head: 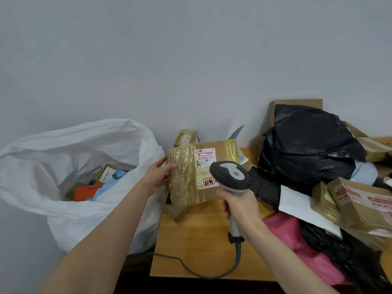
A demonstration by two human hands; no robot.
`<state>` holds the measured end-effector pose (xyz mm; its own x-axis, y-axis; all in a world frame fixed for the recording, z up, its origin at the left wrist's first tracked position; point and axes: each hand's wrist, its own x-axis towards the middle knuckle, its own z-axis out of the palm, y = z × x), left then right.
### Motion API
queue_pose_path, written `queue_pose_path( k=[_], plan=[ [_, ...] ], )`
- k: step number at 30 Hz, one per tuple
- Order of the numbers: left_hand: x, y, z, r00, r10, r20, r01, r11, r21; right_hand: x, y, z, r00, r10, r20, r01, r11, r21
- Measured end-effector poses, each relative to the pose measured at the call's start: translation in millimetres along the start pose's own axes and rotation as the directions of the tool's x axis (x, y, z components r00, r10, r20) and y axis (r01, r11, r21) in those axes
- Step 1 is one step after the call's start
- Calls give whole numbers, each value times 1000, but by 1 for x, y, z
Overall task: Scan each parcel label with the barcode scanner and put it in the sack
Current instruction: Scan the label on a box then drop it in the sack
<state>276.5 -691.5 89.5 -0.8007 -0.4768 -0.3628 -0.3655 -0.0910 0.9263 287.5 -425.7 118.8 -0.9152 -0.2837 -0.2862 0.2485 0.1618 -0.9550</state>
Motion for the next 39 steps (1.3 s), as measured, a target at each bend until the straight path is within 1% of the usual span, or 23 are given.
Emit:
queue_pose_path(
  k=[8, 11, 14, 17, 21, 23, 26, 30, 32, 37, 39],
  plan=[
    [-5, 2, -2, 1000, -8, -19, 8, 1000, 13, 0, -1, -1, 1000, -2, 27, 2, 1000, -1],
    [-11, 6, -3, 999, 1, -37, 0, 1000, 19, 0, -4, -1, 998, -6, 62, 2, 997, 74],
    [-22, 20, -13, 994, 27, -108, -24, 999, 24, 7, -17, 2, 995, -24, 97, 5, 983, 183],
    [-39, 43, -48, 969, 49, -242, -42, 999, 34, 21, -35, 19, 986, -37, 160, 0, 974, 228],
    [-64, 67, -127, 883, 4, -468, 16, 999, 39, 33, -61, 66, 962, -40, 270, -24, 973, 230],
    [-70, 72, -171, 842, -48, -537, 71, 997, 21, 37, -70, 95, 945, -53, 321, -23, 973, 229],
    [-71, 65, -228, 791, -140, -596, 153, 988, -29, 46, -73, 144, 926, -43, 375, -34, 980, 195],
    [-49, 42, -286, 743, -232, -627, 212, 971, -108, 66, -68, 214, 911, 4, 411, -60, 991, 123],
    [-25, 30, -313, 735, -268, -623, 248, 961, -120, 81, -63, 252, 911, 32, 410, -77, 992, 95],
    [55, 6, -366, 739, -373, -561, 381, 918, -109, 123, -50, 344, 925, 146, 351, -177, 982, 59],
    [89, 3, -382, 758, -330, -562, 340, 936, -91, 136, -45, 372, 930, 173, 325, -199, 979, 50]
  ],
)
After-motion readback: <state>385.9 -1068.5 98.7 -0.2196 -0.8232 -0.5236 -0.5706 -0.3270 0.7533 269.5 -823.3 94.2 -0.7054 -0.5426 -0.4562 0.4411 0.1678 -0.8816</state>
